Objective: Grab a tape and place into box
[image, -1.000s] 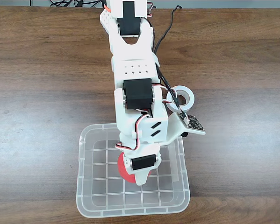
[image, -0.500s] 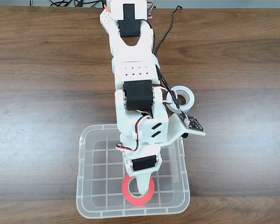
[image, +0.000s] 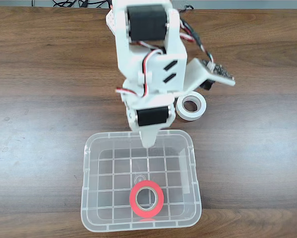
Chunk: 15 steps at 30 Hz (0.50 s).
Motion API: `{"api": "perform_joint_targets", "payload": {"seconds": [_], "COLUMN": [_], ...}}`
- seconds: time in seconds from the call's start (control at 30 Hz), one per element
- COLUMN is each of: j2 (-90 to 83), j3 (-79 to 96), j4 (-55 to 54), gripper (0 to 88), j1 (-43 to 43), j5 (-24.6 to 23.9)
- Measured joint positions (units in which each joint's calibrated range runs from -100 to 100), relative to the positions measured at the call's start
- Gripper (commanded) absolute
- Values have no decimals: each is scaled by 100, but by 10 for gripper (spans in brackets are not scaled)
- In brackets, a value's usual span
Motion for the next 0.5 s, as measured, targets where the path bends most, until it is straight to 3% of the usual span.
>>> {"api": "perform_joint_targets", "payload": {"seconds": [0.3, 0.5], "j2": [-1992, -3968], "j3": [280, 2599], "j4": [576, 585], "gripper": [12, 13], "j1": [0, 0], "j5": [-37, -37]}}
